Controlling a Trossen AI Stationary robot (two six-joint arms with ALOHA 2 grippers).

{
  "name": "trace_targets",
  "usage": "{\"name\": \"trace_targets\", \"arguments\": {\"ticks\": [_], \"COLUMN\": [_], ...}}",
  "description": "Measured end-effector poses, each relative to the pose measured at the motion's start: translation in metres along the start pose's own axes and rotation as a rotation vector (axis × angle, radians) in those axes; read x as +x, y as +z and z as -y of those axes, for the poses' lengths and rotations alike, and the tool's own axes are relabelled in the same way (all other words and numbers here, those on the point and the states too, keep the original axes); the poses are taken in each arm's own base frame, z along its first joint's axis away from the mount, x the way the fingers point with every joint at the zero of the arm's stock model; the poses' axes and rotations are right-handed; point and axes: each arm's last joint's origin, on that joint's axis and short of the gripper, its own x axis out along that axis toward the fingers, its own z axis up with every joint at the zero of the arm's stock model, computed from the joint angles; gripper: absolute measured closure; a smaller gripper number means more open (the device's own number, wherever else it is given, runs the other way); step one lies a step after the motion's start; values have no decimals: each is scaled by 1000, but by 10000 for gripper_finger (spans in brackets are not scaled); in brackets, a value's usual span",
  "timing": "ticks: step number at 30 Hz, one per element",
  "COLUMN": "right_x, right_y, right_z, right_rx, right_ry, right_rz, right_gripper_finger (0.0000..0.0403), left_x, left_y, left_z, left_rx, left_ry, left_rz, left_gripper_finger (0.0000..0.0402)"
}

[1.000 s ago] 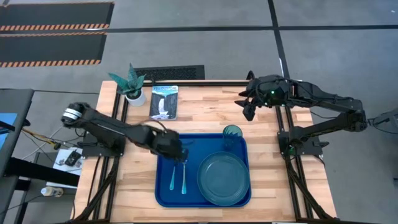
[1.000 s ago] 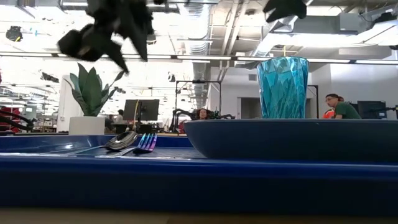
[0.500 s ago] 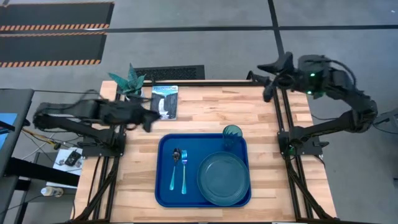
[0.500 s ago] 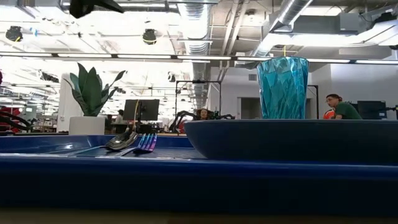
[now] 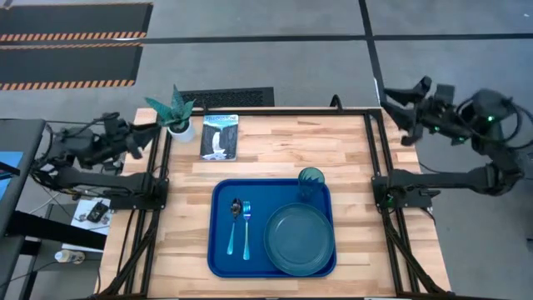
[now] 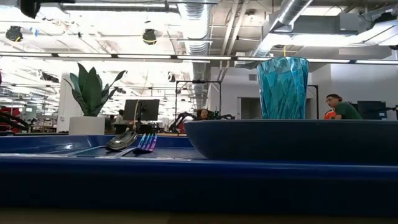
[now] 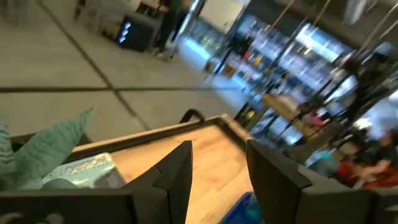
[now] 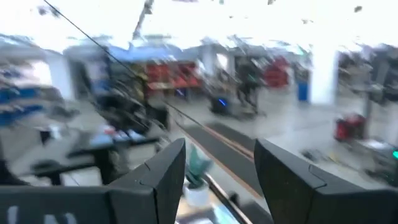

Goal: Pick and place plate/cup/fork/spoon on tray
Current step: Return to Home Position

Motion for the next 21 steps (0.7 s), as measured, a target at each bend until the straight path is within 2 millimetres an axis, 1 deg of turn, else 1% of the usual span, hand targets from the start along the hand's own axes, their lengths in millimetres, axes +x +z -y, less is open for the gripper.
{"name": "trace_targets", "arguments": {"ticks": [3, 7, 9, 10, 11, 13, 15, 17, 21], "right_x": [-9, -17, -18, -19, -19, -20, -20, -21, -24], "right_y": [-25, -62, -81, -91, -101, -118, -135, -150, -179], "right_z": [1, 4, 5, 5, 5, 6, 7, 8, 11], "right_rx": [44, 111, 145, 160, 171, 189, 196, 219, 275], "right_ry": [32, 29, 32, 34, 35, 34, 14, 4, -46], "right_rz": [81, 156, 178, 186, 192, 212, 220, 238, 250], "right_gripper_finger": [189, 189, 189, 189, 189, 189, 189, 189, 189], "left_x": [-7, -3, 8, 12, 17, 29, 39, 45, 60], "left_y": [-13, -41, -54, -62, -66, -75, -92, -100, -128], "left_z": [-16, -33, -34, -36, -34, -30, -33, -34, -44], "left_rx": [-35, -57, -42, -13, -8, -22, 2, -29, -60], "left_ry": [-49, -81, -48, -22, -16, -22, -12, -27, 53], "left_rz": [60, 93, 54, 5, -11, 0, -36, 3, -30], "left_gripper_finger": [264, 264, 264, 264, 264, 264, 264, 264, 264]}}
